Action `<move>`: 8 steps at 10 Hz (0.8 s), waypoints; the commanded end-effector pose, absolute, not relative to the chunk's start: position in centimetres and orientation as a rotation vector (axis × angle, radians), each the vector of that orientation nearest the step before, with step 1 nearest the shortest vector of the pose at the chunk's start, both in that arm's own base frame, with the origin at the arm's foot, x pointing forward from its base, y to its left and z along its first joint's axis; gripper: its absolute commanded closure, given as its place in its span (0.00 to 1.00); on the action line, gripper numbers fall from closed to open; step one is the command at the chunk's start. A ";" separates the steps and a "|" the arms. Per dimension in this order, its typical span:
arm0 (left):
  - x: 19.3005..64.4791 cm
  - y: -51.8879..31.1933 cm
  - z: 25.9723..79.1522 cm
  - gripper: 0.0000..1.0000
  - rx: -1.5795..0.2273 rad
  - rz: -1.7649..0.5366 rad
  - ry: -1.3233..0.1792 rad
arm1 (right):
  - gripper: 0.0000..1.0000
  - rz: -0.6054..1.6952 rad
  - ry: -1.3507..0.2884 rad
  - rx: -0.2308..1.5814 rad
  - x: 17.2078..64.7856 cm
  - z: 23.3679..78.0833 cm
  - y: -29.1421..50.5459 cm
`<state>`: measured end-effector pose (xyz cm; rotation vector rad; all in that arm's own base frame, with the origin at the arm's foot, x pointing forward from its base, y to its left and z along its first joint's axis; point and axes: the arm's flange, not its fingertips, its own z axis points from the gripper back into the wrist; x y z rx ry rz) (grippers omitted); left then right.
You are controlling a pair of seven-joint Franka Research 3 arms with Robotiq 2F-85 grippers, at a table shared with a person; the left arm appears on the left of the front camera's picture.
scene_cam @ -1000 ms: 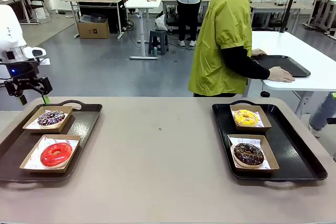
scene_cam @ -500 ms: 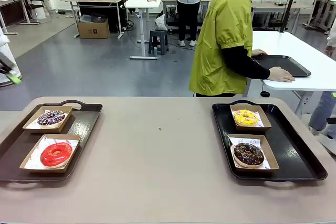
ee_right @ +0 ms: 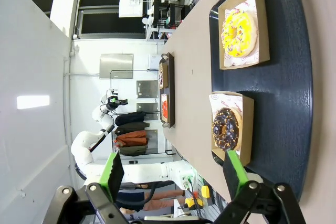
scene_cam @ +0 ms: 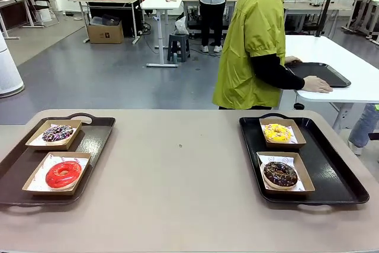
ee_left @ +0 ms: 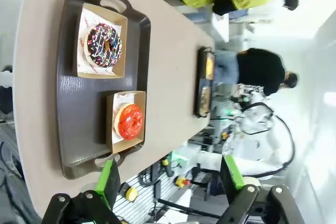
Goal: Individually package the donuts and arrange them on the tray.
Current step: Place the picked Paper togo box on the Handle tray.
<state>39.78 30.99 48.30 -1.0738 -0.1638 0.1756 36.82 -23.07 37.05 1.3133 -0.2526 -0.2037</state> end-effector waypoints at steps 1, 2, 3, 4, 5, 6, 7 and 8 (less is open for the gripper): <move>41.7 32.5 46.1 0.00 -1.170 0.155 -0.116 | 0.00 -0.203 -0.263 1.316 36.5 37.2 -22.7; 41.6 33.4 44.7 0.00 -1.200 0.165 -0.083 | 0.00 -0.203 -0.263 1.316 36.5 37.2 -22.7; 41.5 34.2 43.7 0.00 -1.228 0.168 -0.071 | 0.00 -0.203 -0.263 1.316 36.5 37.2 -22.7; 41.2 34.5 43.2 0.00 -1.252 0.182 -0.069 | 0.00 -0.203 -0.263 1.316 36.5 37.2 -22.7; 41.0 34.8 42.8 0.00 -1.258 0.180 -0.069 | 0.00 -0.203 -0.263 1.316 36.5 37.2 -22.7; 40.9 35.0 42.5 0.00 -1.239 0.205 -0.059 | 0.00 -0.203 -0.263 1.316 36.5 37.2 -22.7; 40.9 33.9 41.9 0.00 -1.230 0.200 -0.040 | 0.00 -0.203 -0.263 1.316 36.5 37.2 -22.7; 40.9 33.9 41.9 0.00 -1.230 0.200 -0.040 | 0.00 -0.203 -0.263 1.316 36.5 37.2 -22.7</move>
